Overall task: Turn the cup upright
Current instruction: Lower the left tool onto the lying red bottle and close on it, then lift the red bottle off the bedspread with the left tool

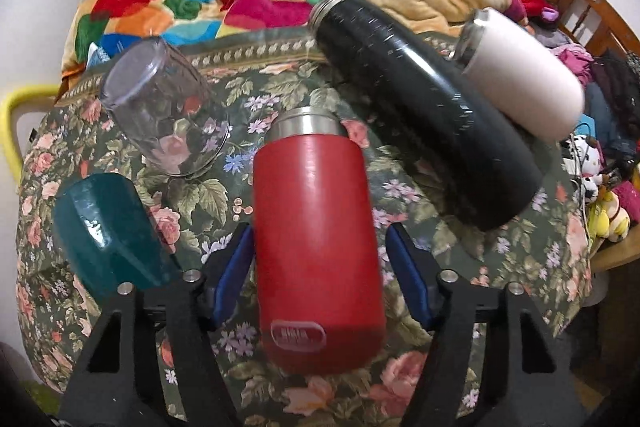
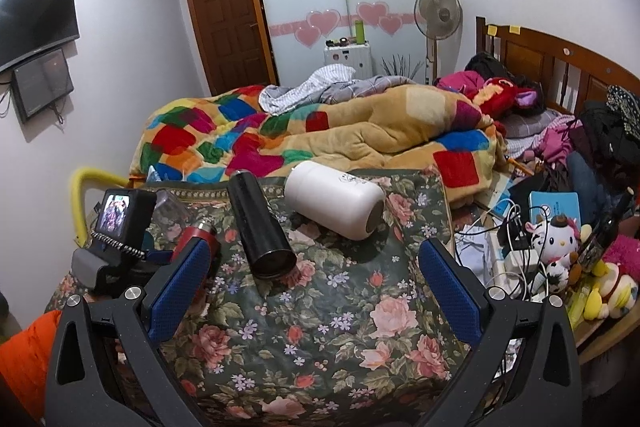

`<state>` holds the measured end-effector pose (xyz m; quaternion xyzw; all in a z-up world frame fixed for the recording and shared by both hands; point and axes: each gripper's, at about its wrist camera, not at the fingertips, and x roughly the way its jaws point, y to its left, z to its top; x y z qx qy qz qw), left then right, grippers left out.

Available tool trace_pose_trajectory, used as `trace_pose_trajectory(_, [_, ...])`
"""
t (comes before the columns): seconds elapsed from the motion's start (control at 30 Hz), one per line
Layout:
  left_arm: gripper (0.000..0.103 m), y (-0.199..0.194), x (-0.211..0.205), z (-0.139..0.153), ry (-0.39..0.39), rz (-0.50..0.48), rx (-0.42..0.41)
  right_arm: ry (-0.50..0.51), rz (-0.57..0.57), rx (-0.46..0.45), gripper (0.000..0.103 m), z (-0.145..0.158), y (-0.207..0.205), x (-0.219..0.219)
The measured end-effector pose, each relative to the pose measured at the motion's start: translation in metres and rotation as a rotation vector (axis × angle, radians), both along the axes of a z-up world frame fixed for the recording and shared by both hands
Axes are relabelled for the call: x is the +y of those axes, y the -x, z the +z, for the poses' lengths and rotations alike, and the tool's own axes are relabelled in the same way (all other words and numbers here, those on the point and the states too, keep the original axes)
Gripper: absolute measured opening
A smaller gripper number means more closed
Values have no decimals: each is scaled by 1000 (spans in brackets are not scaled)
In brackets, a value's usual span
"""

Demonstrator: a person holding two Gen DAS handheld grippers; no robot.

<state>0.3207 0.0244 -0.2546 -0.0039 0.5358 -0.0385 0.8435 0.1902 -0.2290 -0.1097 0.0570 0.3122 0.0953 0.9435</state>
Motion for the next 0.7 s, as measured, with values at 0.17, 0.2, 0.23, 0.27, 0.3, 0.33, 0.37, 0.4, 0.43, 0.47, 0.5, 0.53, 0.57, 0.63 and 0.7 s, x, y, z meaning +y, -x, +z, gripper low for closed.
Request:
trace_pose_trajectory(0.17, [62,-4,-6,-9,-43,17,-5,-1,1,3,103,-2,-2,0])
trace_pose_trajectory(0.2, [62,-3,-8,-9,-54,18,-14,0,0,4,103,-2,-3,0])
trace_pose_trajectory(0.23, [62,-3,-10,-9,-63,17,-20,0,0,3,103,-2,-3,0])
trace_pose_trajectory(0.27, [62,-3,-11,-10,-71,15,-24,1,0,2,103,-2,-3,0])
trace_pose_trajectory(0.3, [62,-1,-12,-9,-77,16,-30,2,-1,1,103,-3,-3,-1])
trace_pose_trajectory(0.33, [62,1,-12,-8,-78,17,-34,4,-1,-2,103,-2,-2,-1])
trace_pose_trajectory(0.37, [62,4,-12,-5,-75,19,-40,5,-2,-4,103,-2,-1,-2])
trace_pose_trajectory(0.4, [62,5,-11,-3,-72,20,-47,7,-3,-7,103,-2,0,-3])
trace_pose_trajectory(0.43, [61,9,-11,1,-70,19,-55,9,-4,-9,103,-2,1,-3])
trace_pose_trajectory(0.47, [61,12,-12,4,-72,18,-63,10,-6,-11,103,-1,2,-4])
trace_pose_trajectory(0.5, [61,18,-13,11,-76,14,-79,10,-6,-11,103,-1,2,-5])
trace_pose_trajectory(0.53, [61,21,-14,15,-78,11,-88,8,-7,-10,103,0,3,-6])
trace_pose_trajectory(0.57, [61,28,-15,22,-77,5,-103,6,-6,-10,103,0,4,-6])
trace_pose_trajectory(0.63, [61,37,-18,33,-75,-5,-123,2,-7,-14,103,2,8,-8])
trace_pose_trajectory(0.7, [61,48,-23,43,-72,-15,-144,-1,-8,-23,103,5,11,-9])
